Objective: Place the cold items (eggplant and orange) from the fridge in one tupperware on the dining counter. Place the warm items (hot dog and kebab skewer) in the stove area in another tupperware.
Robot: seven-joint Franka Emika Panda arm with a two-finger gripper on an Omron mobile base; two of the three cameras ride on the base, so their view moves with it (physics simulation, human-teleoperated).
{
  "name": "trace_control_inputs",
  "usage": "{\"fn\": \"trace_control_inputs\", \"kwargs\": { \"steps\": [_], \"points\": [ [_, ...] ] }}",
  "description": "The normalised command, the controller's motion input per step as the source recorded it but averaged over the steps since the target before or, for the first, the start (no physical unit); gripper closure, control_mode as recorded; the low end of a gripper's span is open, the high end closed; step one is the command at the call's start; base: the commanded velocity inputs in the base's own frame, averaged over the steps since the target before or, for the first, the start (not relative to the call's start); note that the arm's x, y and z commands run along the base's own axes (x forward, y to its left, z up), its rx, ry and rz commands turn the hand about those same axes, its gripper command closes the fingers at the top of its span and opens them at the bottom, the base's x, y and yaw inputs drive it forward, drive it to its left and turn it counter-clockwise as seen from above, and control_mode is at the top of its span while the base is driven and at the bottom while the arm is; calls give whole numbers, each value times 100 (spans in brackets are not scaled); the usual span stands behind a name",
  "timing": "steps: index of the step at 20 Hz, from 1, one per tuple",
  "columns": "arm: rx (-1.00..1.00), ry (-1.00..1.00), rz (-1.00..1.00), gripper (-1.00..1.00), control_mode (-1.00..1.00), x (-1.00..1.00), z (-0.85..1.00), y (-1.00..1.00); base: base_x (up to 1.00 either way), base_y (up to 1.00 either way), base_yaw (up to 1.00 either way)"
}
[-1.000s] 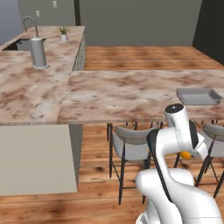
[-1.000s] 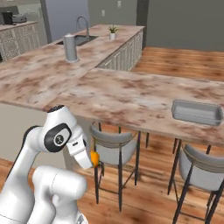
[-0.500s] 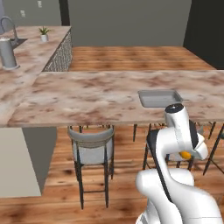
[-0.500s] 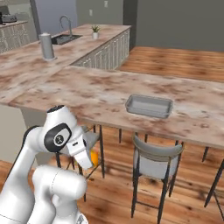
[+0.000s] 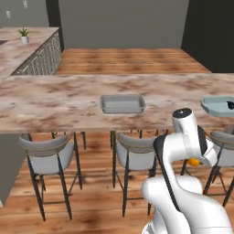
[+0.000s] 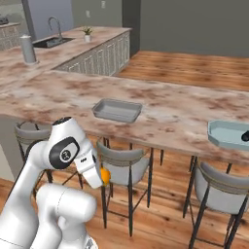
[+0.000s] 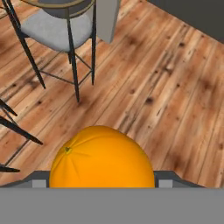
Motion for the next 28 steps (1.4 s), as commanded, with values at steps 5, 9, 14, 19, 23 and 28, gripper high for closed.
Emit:
{"fn": "trace_control_inputs", "kwargs": {
  "steps": [5,9,14,19,23,28],
  "points": [
    [0,0,0,100,100,0,0,0,23,-97,-1],
    [0,0,0,100,100,0,0,0,43,-68,-9],
    [0,0,0,100,100,0,0,0,49,-49,-13],
    [0,0,0,100,100,0,0,0,46,-21,-15],
    [0,0,0,100,100,0,0,0,47,-1,-17],
    [0,0,0,100,100,0,0,0,55,0,-18]
  ]
}}
